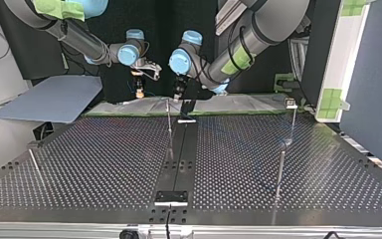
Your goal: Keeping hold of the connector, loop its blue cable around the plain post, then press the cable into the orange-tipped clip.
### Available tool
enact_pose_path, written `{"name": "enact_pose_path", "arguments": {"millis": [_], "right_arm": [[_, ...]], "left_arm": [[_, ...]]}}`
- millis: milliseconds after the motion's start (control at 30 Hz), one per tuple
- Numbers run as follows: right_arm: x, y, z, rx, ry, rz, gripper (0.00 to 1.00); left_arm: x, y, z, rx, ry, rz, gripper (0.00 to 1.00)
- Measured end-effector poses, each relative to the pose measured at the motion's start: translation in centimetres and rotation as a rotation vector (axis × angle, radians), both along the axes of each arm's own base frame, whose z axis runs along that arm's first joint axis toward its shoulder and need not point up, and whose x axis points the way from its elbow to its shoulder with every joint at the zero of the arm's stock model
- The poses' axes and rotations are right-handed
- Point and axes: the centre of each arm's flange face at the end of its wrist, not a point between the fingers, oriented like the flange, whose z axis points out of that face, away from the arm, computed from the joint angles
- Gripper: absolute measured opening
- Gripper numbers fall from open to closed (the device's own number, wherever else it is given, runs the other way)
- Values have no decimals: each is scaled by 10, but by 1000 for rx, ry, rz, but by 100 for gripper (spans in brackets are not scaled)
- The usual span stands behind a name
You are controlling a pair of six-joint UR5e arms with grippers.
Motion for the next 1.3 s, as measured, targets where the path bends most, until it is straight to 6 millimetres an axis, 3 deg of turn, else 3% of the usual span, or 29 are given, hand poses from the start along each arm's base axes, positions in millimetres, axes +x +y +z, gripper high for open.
{"name": "enact_pose_path", "arguments": {"millis": [433, 933, 1300], "right_arm": [[3, 4, -1, 6, 18, 11, 0], [4, 48, -14, 46, 105, 66, 0], [8, 53, 19, 3, 42, 90, 0]], "left_arm": [[-1, 3, -2, -3, 27, 10, 100], [-4, 31, -7, 137, 108, 97, 100], [-4, 31, -22, 153, 123, 65, 100]]}}
